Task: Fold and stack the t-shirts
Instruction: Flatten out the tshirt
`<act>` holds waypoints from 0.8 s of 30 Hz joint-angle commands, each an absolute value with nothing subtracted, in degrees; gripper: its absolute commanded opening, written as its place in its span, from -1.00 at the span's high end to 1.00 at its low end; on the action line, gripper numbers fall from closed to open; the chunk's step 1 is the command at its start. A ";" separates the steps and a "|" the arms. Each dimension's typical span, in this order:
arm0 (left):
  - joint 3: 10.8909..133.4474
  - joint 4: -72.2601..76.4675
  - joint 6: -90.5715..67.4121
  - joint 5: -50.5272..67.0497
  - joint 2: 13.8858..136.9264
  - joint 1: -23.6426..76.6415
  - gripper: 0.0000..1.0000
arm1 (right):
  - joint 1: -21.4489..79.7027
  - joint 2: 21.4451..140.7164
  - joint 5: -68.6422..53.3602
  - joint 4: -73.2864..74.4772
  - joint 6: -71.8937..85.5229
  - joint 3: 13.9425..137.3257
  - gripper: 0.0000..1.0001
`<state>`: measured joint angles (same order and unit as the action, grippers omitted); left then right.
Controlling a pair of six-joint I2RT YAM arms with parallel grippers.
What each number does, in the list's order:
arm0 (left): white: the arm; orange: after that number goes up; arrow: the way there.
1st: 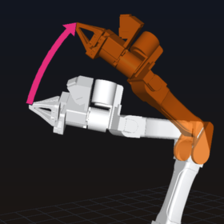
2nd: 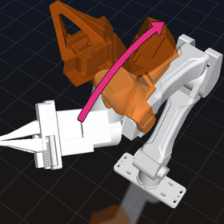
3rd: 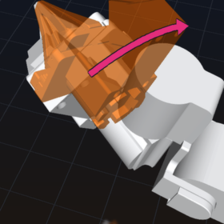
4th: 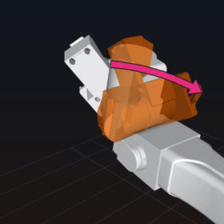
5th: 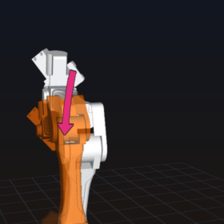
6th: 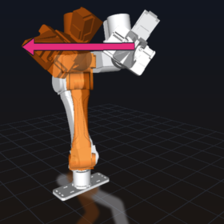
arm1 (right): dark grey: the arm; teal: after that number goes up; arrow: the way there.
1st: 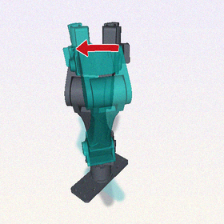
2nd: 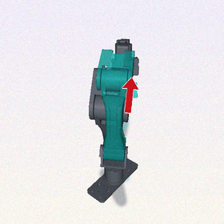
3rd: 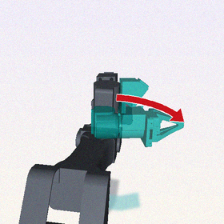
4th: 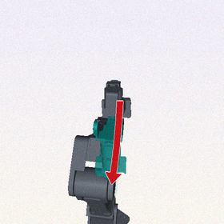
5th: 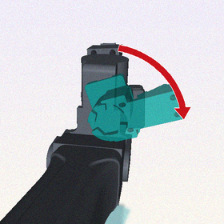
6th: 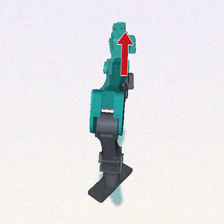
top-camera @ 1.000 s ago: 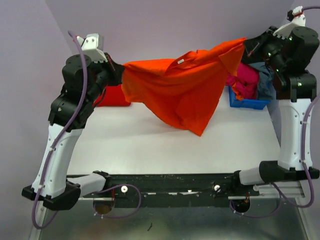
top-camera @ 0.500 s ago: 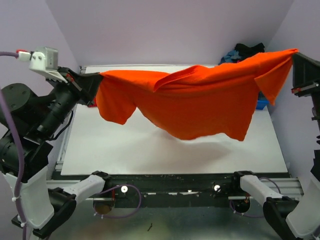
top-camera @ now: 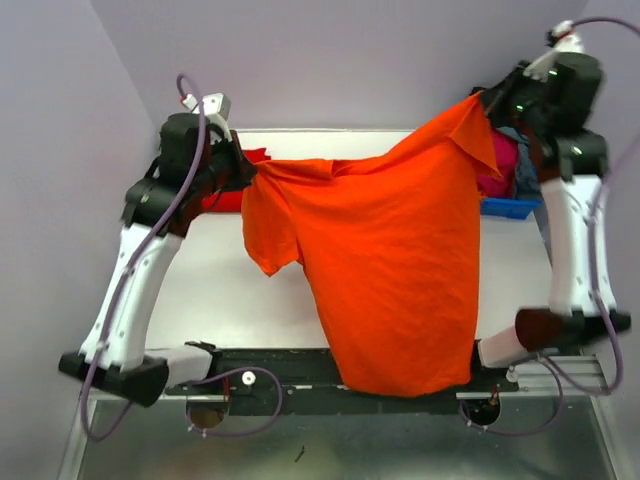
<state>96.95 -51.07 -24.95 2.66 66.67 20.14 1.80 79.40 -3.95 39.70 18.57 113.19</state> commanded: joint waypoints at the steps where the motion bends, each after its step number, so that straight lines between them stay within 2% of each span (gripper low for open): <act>1: 94.30 -40.88 -27.51 7.02 78.10 12.84 1.00 | 1.49 94.97 -8.77 38.24 21.70 114.60 0.99; 6: 89.23 -31.22 -31.28 5.36 87.09 9.32 1.00 | 2.11 112.91 -18.26 35.51 24.08 125.93 0.99; 11: 75.00 -20.42 -37.34 7.12 89.30 7.12 1.00 | 6.58 121.72 -21.18 30.86 23.64 127.97 0.99; 15: 59.01 -11.26 -42.00 3.97 81.15 5.19 1.00 | 10.97 125.50 -21.36 28.22 22.06 127.79 0.99; 18: 50.38 -11.16 -42.63 0.45 72.10 4.31 1.00 | 14.49 127.61 -21.18 26.99 21.09 127.62 0.99; 24: 46.76 -19.67 -39.65 0.44 56.88 0.62 1.00 | 18.63 131.56 -19.34 25.05 21.44 129.81 0.99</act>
